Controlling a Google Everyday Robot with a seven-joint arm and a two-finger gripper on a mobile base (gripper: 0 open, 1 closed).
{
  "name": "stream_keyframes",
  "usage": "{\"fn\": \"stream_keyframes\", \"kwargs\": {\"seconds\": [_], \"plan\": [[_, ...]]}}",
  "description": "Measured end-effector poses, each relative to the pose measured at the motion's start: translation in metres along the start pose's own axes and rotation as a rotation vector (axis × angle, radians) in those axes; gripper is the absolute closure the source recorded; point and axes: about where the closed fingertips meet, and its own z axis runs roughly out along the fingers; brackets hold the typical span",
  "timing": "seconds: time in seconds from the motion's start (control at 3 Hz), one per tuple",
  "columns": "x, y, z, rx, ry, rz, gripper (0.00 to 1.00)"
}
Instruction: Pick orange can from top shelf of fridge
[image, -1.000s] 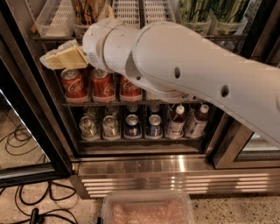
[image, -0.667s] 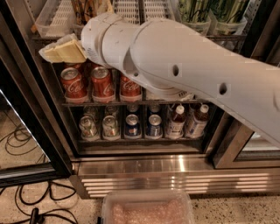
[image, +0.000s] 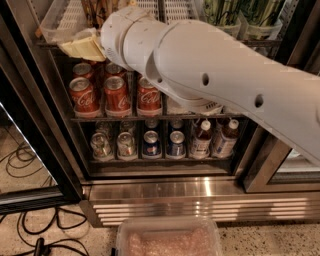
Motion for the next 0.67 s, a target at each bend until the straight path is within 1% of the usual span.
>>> {"fn": "stream_keyframes", "kwargs": {"seconds": [0.33,0.67], "plan": [[0.0056,-0.0051,0.0022,0.013,0.003,0.000,0.27],[0.0057,-0.0051,0.0023,0.013,0.003,0.000,0.35]]}}
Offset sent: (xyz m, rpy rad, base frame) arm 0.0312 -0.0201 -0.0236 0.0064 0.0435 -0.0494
